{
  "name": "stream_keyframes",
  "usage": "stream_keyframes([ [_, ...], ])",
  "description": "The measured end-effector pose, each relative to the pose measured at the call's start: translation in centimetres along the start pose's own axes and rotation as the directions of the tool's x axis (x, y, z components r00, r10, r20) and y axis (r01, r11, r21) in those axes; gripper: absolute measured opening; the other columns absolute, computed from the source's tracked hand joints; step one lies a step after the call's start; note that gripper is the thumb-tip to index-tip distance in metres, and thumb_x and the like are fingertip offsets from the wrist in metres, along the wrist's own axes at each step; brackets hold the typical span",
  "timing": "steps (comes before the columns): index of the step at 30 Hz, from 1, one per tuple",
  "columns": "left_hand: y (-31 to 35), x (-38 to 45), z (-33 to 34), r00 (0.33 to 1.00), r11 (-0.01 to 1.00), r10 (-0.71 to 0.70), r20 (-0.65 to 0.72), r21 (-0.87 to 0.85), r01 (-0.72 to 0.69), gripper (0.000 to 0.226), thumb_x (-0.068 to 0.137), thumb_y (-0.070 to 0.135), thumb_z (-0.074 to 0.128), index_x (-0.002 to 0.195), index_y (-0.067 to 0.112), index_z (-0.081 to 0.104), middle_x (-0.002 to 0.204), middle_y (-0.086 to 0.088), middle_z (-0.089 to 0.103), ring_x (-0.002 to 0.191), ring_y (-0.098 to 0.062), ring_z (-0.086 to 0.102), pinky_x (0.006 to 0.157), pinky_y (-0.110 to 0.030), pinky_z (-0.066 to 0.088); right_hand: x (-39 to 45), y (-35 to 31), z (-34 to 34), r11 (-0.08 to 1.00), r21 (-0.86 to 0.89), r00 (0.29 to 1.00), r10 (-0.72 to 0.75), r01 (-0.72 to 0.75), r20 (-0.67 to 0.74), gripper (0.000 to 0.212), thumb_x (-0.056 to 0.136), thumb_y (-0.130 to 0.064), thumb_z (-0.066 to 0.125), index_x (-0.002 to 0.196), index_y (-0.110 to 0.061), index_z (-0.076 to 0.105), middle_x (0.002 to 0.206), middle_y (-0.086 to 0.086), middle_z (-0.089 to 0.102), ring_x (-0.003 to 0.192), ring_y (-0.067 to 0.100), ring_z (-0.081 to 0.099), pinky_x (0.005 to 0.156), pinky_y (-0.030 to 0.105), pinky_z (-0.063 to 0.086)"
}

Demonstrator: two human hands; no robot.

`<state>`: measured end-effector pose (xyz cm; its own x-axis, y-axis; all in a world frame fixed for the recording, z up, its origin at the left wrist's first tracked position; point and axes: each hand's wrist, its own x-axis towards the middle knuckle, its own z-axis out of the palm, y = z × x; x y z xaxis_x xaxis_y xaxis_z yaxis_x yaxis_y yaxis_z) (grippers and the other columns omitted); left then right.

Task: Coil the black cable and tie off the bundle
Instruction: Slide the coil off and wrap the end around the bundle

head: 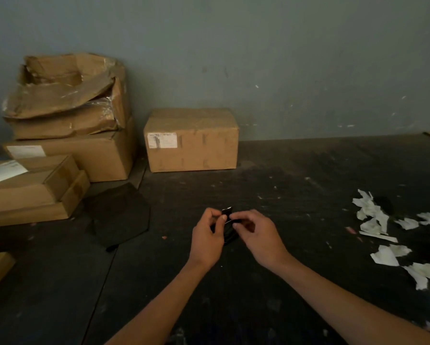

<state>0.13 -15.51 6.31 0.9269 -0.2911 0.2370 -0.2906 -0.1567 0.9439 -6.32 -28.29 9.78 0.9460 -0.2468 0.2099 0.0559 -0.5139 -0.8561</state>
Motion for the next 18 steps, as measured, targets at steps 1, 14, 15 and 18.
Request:
stream_keyframes([
  [1, 0.1, -0.1, 0.0, 1.000, 1.000, 0.023, 0.015, 0.013, -0.024, 0.007, 0.099, 0.015, 0.051, 0.100, 0.017, 0.058, 0.096, 0.001, 0.067, 0.087, -0.007, 0.066, 0.073, -0.021, 0.056, 0.2, 0.1, -0.1, 0.992, -0.099, 0.996, -0.080, 0.077, -0.029, 0.023, 0.093, -0.006, 0.063, 0.112, -0.018, 0.069, 0.103, -0.008, 0.060, 0.094, 0.000, 0.060, 0.084, 0.010, 0.048],
  [14, 0.2, -0.3, -1.2, 0.981, 0.982, 0.061, 0.182, 0.164, -0.091, 0.023, 0.100, 0.017, 0.047, 0.085, 0.032, 0.053, 0.082, 0.003, 0.061, 0.071, -0.007, 0.059, 0.065, -0.029, 0.052, 0.6, 1.0, 0.0, 0.962, -0.237, 0.989, -0.146, 0.138, -0.017, 0.017, 0.090, -0.008, 0.067, 0.102, -0.018, 0.070, 0.106, -0.005, 0.068, 0.099, 0.003, 0.062, 0.090, 0.023, 0.053],
  [15, 0.1, -0.3, -1.4, 0.980, 0.981, 0.051, 0.193, 0.173, -0.085, 0.022, 0.101, 0.018, 0.047, 0.086, 0.032, 0.054, 0.081, 0.003, 0.061, 0.068, -0.006, 0.057, 0.062, -0.027, 0.050, 0.5, 1.0, 0.1, 0.968, -0.217, 0.991, -0.133, 0.125, -0.020, 0.016, 0.089, -0.008, 0.067, 0.101, -0.018, 0.070, 0.100, -0.005, 0.068, 0.093, 0.002, 0.062, 0.084, 0.019, 0.053],
  [18, 0.2, -0.3, -1.8, 0.972, 0.979, 0.021, 0.235, 0.190, -0.067, 0.018, 0.101, 0.021, 0.046, 0.091, 0.028, 0.058, 0.084, 0.005, 0.063, 0.073, -0.004, 0.059, 0.064, -0.022, 0.049, 0.3, 1.0, 0.2, 0.985, -0.150, 0.996, -0.089, 0.083, -0.031, 0.014, 0.088, -0.007, 0.069, 0.093, -0.019, 0.065, 0.089, -0.006, 0.065, 0.083, -0.003, 0.061, 0.072, 0.009, 0.049],
])
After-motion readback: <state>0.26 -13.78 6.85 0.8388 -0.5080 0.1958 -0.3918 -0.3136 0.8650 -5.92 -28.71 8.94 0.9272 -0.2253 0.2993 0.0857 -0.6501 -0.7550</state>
